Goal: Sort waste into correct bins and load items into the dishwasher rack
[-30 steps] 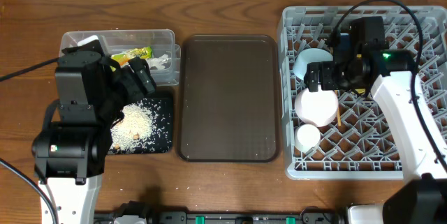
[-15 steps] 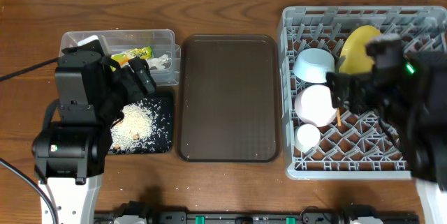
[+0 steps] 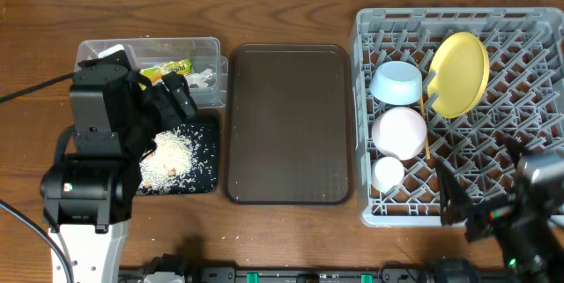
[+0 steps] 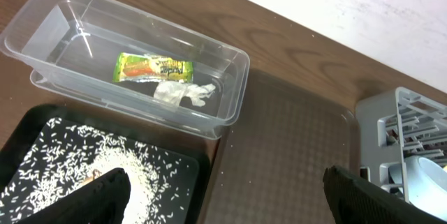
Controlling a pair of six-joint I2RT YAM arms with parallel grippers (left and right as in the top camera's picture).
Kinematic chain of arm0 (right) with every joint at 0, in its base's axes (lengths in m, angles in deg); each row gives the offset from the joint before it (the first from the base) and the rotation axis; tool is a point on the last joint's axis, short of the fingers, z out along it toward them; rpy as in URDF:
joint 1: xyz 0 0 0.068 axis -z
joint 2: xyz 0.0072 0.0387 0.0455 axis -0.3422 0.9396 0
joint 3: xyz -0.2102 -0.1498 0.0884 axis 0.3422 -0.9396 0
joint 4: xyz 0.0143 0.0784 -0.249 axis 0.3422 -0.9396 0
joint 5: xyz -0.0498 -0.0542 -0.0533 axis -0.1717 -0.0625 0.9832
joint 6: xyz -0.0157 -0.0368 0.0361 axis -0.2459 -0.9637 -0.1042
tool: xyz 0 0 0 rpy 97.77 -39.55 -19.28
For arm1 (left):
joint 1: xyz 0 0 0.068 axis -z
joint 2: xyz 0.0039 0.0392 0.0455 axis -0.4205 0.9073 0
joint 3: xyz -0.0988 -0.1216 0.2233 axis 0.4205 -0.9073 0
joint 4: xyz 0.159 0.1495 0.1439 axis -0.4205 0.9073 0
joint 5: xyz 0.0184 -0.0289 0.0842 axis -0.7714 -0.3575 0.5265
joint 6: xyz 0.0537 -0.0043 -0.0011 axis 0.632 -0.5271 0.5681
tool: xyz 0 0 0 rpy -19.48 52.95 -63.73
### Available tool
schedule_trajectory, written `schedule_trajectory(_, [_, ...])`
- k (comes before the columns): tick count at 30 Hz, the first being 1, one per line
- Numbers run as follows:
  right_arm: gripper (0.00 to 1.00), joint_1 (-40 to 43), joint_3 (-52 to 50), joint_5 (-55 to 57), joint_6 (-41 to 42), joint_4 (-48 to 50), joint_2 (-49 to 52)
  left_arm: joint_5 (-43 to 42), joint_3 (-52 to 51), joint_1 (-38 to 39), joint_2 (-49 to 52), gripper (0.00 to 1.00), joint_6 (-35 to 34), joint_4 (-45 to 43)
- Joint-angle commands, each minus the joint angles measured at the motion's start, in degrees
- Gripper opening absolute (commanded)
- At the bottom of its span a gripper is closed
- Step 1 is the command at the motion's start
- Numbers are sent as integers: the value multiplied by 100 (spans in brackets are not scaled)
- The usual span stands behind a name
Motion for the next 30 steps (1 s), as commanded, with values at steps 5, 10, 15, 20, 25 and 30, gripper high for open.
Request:
schedule_trajectory(5, [99,-142,-1709,-44,-44,1054,-1231,9,83,-24,0,91,50,2])
schedule_trajectory(10, [99,-142,-2765,-44,-46,2186,-1751,9,83,-24,0,91,50,2])
schedule_trajectory(15, [99,-142,-3698,-44,-20,3495,-2039,9,83,-24,0,92,50,2])
schedule_trajectory(20, [99,-136,-4483,-35,76,4518,-2330,9,83,-24,0,91,50,2])
schedule_trajectory(25, [99,-131,-5064,2,76,5047,-2455,9,83,-24,0,91,50,2])
schedule_trajectory(30, [99,-131,-5460,4,76,5353,-2457,9,83,-24,0,91,50,2])
